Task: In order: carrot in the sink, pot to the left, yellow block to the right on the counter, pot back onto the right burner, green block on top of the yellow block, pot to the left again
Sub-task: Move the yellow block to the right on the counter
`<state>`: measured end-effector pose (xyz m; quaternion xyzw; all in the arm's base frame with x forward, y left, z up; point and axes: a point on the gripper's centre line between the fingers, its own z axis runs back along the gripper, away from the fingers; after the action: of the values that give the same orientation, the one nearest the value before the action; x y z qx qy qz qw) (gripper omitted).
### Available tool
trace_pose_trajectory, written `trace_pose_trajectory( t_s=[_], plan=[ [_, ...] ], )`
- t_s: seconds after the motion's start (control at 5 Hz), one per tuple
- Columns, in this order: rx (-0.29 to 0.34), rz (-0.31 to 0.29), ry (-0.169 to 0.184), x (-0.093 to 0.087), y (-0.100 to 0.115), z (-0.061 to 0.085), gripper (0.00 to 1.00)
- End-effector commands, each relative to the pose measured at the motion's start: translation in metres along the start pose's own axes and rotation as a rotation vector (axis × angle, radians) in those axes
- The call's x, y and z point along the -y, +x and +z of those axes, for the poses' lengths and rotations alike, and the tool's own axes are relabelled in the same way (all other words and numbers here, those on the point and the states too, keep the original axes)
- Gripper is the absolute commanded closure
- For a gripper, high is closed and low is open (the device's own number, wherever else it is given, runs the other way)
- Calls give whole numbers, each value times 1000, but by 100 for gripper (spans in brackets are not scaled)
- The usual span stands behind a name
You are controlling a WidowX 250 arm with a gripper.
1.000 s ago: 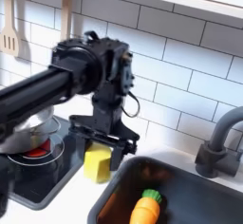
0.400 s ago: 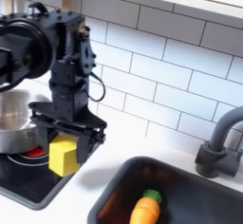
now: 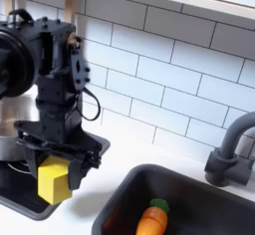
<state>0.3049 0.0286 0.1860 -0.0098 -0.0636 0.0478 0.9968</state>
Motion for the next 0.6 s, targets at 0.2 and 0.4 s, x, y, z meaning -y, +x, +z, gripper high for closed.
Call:
trace_pose_trajectory(
  t_s=[0.2,0.4],
  plan=[
    [27,33,4,11,9,-10,100],
    [25,30,10,11,12,-14,100]
  ],
)
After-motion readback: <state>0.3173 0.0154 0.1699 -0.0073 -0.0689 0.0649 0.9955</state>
